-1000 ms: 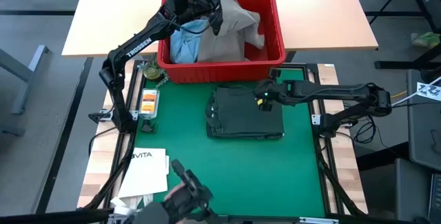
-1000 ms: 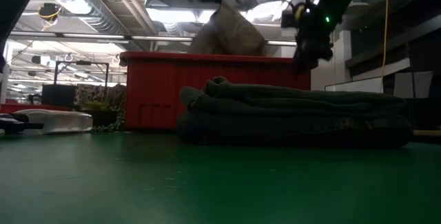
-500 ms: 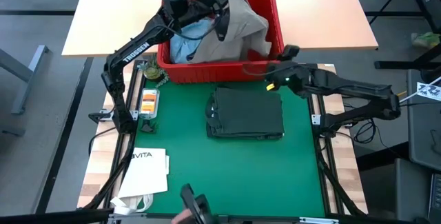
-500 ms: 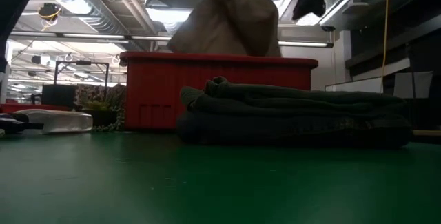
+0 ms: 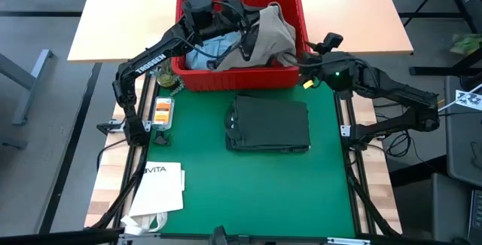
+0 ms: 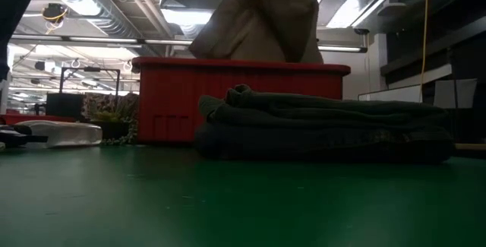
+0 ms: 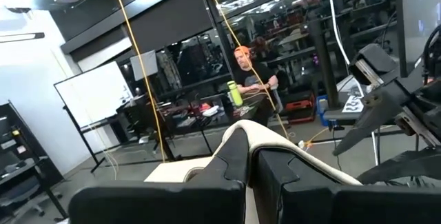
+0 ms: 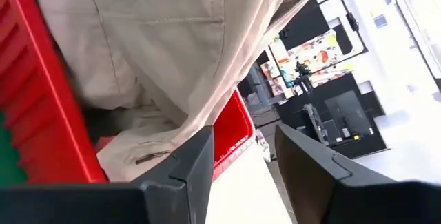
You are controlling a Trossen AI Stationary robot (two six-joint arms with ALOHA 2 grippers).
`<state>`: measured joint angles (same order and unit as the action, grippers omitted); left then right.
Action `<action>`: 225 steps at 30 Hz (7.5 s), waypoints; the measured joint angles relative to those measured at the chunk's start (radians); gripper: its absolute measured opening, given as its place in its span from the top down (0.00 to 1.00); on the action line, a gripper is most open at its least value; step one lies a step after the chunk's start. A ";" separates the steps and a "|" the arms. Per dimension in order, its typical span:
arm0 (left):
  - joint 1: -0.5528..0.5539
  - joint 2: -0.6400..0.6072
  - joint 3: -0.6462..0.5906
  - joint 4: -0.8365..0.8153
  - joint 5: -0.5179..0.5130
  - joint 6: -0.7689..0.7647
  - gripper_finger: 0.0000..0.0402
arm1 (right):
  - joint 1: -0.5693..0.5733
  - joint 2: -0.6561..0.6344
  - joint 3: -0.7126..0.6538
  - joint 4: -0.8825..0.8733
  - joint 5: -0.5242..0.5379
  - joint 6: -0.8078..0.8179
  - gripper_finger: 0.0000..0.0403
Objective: Fold Laundry from Bin
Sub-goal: Fold the gray shorts
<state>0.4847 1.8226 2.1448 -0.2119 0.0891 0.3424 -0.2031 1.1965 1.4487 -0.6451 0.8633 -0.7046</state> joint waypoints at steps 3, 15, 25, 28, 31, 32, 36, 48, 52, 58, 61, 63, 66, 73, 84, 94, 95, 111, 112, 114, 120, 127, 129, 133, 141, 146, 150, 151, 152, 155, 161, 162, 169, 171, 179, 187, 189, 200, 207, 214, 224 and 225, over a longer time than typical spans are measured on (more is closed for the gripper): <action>-0.002 -0.001 0.000 0.000 0.000 0.000 1.00 | 0.000 0.000 0.000 -0.028 -0.036 0.073 0.61; -0.001 -0.002 0.000 -0.017 -0.001 0.008 1.00 | 0.000 -0.009 -0.045 -0.254 -0.151 0.478 0.61; -0.001 -0.003 0.000 -0.047 -0.001 0.008 1.00 | -0.001 -0.007 -0.227 -0.156 -0.105 0.496 0.61; -0.001 -0.003 0.000 -0.049 -0.001 0.008 1.00 | -0.016 -0.007 -0.250 -0.119 -0.111 0.488 0.61; -0.001 -0.003 0.000 -0.049 -0.001 0.008 1.00 | -0.045 -0.008 -0.280 -0.105 -0.136 0.487 0.61; -0.001 -0.003 0.000 -0.050 -0.001 0.008 1.00 | -0.057 -0.008 -0.295 -0.102 -0.141 0.487 0.61; -0.001 -0.003 0.000 -0.049 -0.001 0.008 1.00 | -0.112 -0.008 -0.362 -0.082 -0.168 0.487 0.61; -0.001 -0.004 0.000 -0.049 -0.001 0.008 1.00 | -0.273 -0.008 -0.513 0.256 -0.385 0.359 0.61; -0.001 -0.004 0.000 -0.050 -0.001 0.008 1.00 | -0.302 -0.008 -0.513 0.257 -0.409 0.358 0.61; -0.001 -0.004 -0.001 -0.049 -0.002 0.008 1.00 | -0.310 -0.008 -0.513 0.313 -0.446 0.334 0.61; -0.001 -0.004 -0.001 -0.050 -0.001 0.008 1.00 | -0.309 -0.009 -0.513 0.336 -0.439 0.329 0.61; -0.001 -0.004 -0.001 -0.050 -0.001 0.008 1.00 | -0.309 -0.010 -0.513 0.336 -0.413 0.330 0.61; -0.001 -0.004 -0.001 -0.050 -0.001 0.009 1.00 | -0.309 -0.010 -0.513 0.334 -0.375 0.330 0.61; -0.001 -0.004 -0.001 -0.050 0.000 0.009 1.00 | -0.309 -0.010 -0.513 0.360 -0.329 0.331 0.61; -0.001 -0.004 -0.001 -0.050 0.006 0.009 1.00 | -0.306 0.059 -0.509 0.406 -0.307 0.308 0.61; -0.001 -0.004 -0.001 -0.050 0.006 0.009 1.00 | -0.308 0.065 -0.513 0.446 -0.333 0.254 0.78; -0.001 -0.004 -0.001 -0.050 0.006 0.009 1.00 | -0.308 0.065 -0.513 0.445 -0.333 0.253 0.83; -0.015 -0.131 -0.002 -0.048 0.007 0.007 1.00 | -0.308 -0.161 -0.253 0.197 -0.531 0.149 0.98; -0.020 -0.140 -0.002 -0.048 0.007 0.007 1.00 | -0.308 -0.172 -0.226 0.183 -0.555 0.147 0.97; -0.032 -0.156 -0.002 -0.041 0.007 0.006 1.00 | -0.308 -0.191 -0.170 0.160 -0.598 0.146 0.97; -0.085 -0.198 -0.002 -0.029 0.007 0.005 1.00 | -0.308 -0.207 -0.003 0.048 -0.771 0.149 0.99; -0.195 -0.246 -0.001 -0.042 0.006 -0.001 1.00 | -0.307 -0.207 0.146 -0.126 -0.973 0.160 0.99; -0.233 -0.261 -0.001 -0.045 0.005 -0.002 1.00 | -0.307 -0.207 0.184 -0.177 -0.997 0.176 0.99; -0.310 -0.293 -0.001 -0.042 -0.002 -0.019 1.00 | -0.306 -0.223 0.237 -0.222 -1.013 0.204 0.99; -0.451 -0.303 -0.001 -0.040 -0.003 -0.144 1.00 | -0.306 -0.252 0.261 -0.221 -1.302 0.291 0.99; -0.562 -0.297 -0.001 -0.094 -0.002 -0.182 1.00 | -0.306 -0.268 0.260 -0.261 -1.384 0.332 0.99; -0.667 -0.286 -0.001 -0.165 -0.092 -0.177 1.00 | -0.242 -0.299 0.258 -0.313 -1.333 0.334 0.99; -0.693 -0.284 -0.001 -0.187 -0.133 -0.177 1.00 | -0.214 -0.306 0.251 -0.316 -1.310 0.334 0.99; -0.715 -0.278 -0.001 -0.203 -0.171 -0.177 1.00 | -0.182 -0.314 0.237 -0.312 -1.286 0.336 0.99; -0.775 -0.267 -0.001 -0.274 -0.248 -0.183 1.00 | -0.076 -0.336 0.160 -0.274 -1.202 0.369 0.99; -0.880 -0.229 -0.001 -0.353 -0.335 -0.262 1.00 | 0.189 -0.340 -0.060 -0.102 -1.061 0.436 0.99; -0.897 -0.221 -0.001 -0.352 -0.353 -0.277 1.00 | 0.237 -0.334 -0.090 -0.065 -1.042 0.442 0.99; -1.049 -0.188 -0.001 -0.350 -0.415 -0.357 1.00 | 0.620 -0.269 -0.155 0.047 -0.769 0.516 0.99; -1.093 -0.187 -0.001 -0.335 -0.451 -0.381 1.00 | 0.733 -0.259 -0.155 0.077 -0.680 0.541 0.99; -1.264 -0.185 -0.001 -0.304 -0.669 -0.392 1.00 | 1.114 -0.191 -0.154 0.256 -0.339 0.595 0.99; -1.314 -0.184 -0.001 -0.317 -0.906 -0.396 1.00 | 1.225 -0.145 -0.154 0.360 -0.116 0.565 0.99; -1.311 -0.184 -0.001 -0.354 -1.006 -0.404 1.00 | 1.216 -0.147 -0.139 0.349 -0.067 0.528 0.99; -1.166 -0.185 -0.013 -1.044 -1.177 -1.075 1.00 | 0.798 -0.146 -0.103 0.028 -0.194 0.470 0.99; -1.017 -0.185 -0.168 -1.360 -1.093 -1.458 1.00 | 0.453 -0.108 -0.104 -0.235 -0.316 0.525 0.99; -0.877 -0.184 -0.438 -1.358 -0.983 -1.497 1.00 | 0.233 -0.025 -0.194 -0.298 -0.382 0.476 0.99; -0.730 -0.184 -0.791 -1.286 -0.916 -1.545 0.96 | 0.124 0.098 -0.260 -0.285 -0.408 0.403 0.99; -0.720 -0.184 -0.815 -1.274 -0.916 -1.544 0.95 | 0.122 0.106 -0.260 -0.283 -0.407 0.399 0.99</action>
<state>-0.2351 1.6390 1.3297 -1.4862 -0.8268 -1.2021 -0.0814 1.3029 1.1889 -0.9281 0.4562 -0.3058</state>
